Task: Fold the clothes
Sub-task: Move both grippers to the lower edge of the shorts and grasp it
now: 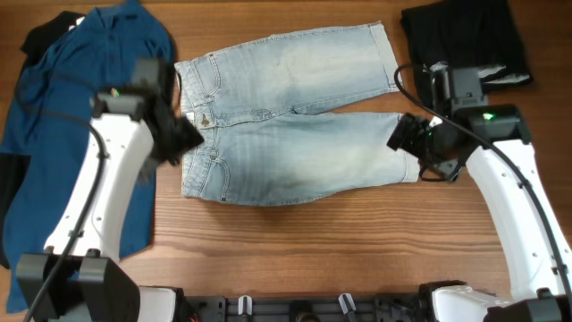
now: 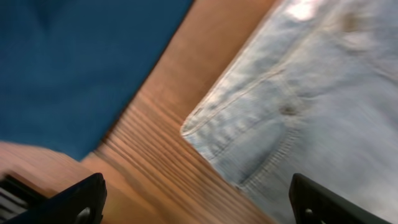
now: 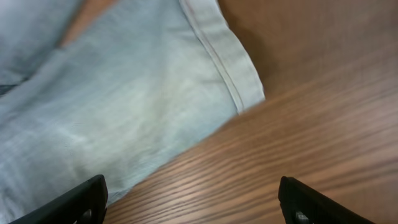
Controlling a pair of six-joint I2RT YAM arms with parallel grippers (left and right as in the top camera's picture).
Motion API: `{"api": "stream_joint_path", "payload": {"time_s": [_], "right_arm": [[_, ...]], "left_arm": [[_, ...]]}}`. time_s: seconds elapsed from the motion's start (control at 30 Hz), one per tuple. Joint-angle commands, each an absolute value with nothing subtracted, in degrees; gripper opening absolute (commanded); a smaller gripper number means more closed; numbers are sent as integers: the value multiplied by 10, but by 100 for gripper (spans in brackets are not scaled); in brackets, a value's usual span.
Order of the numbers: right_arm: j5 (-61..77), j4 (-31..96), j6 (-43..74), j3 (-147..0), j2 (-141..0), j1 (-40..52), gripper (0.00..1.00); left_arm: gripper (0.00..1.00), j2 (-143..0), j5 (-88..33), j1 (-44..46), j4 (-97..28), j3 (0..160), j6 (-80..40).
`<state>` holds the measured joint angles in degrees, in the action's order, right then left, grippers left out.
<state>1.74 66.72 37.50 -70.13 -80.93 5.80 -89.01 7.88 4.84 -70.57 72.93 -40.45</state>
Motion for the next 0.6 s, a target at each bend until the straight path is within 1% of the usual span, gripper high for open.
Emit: {"api": "stream_joint_path", "payload": {"time_s": [0.0,0.1,0.23,0.43,0.47,0.57], "right_arm": [[20,655,437,-663,-815,56,85],[31,637,438,-639,-815,56,87],[45,617,472,-605,-815,57,88],[53,581,472,-571,-815,57,91],[55,580,480,-567,-815,57,91],[54,575,529,-555,-815,57,91]], "left_arm": [[93,-859,83,46,-651,603,-585],[93,-861,60,46,-576,533,-638],[83,-863,-6,46,-468,463,-640],[83,-867,-4,46,-362,397,-684],[79,-868,-4,46,-349,391,-685],[63,-874,4,46,-305,379,-684]]}}
